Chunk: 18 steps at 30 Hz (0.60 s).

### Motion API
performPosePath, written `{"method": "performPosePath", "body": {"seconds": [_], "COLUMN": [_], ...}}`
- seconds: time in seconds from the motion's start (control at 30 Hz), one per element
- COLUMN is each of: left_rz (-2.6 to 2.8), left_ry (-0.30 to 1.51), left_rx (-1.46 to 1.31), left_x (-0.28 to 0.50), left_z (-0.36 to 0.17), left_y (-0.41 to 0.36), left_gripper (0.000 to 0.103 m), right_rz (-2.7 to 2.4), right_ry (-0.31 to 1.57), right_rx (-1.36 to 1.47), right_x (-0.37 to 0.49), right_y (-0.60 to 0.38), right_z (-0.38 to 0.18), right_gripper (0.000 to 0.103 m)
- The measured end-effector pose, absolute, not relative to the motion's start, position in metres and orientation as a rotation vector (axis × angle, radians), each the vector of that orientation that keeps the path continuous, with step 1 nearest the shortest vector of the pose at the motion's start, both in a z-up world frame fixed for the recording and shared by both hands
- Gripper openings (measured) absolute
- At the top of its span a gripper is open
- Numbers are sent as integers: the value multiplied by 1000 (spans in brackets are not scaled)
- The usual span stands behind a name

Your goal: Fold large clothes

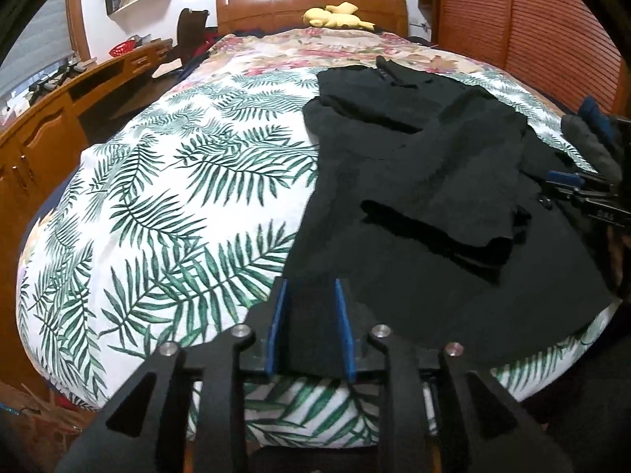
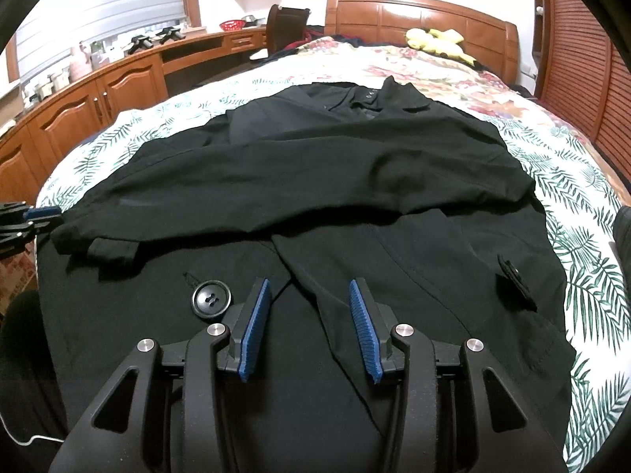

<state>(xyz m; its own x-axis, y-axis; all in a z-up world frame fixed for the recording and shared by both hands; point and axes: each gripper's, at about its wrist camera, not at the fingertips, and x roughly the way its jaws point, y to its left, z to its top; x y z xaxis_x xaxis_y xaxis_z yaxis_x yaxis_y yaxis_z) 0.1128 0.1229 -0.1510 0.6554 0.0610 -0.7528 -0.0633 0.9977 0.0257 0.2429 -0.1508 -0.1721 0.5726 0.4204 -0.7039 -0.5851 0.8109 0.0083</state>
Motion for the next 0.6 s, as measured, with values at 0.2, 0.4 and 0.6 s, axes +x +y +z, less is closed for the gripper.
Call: {"method": "performPosePath", "body": {"seconds": [0.2,0.4,0.6], "left_rz": [80,77,60], "left_ry": [864,861,851], "left_rx": [-39,-47,-57], "left_x": [117,118,114], "left_z": [-158,-159,-159], "left_y": [136,140,142], "left_gripper": [42,47,47], "right_rz": [595,574,509], "right_ry": [756,772,779], "right_rx": [-238,-236,-204], "right_x": [242,236,208], "right_y": [-151,-161,-209], "right_z": [-172,-165,-153], "right_gripper": [43,43,44]}}
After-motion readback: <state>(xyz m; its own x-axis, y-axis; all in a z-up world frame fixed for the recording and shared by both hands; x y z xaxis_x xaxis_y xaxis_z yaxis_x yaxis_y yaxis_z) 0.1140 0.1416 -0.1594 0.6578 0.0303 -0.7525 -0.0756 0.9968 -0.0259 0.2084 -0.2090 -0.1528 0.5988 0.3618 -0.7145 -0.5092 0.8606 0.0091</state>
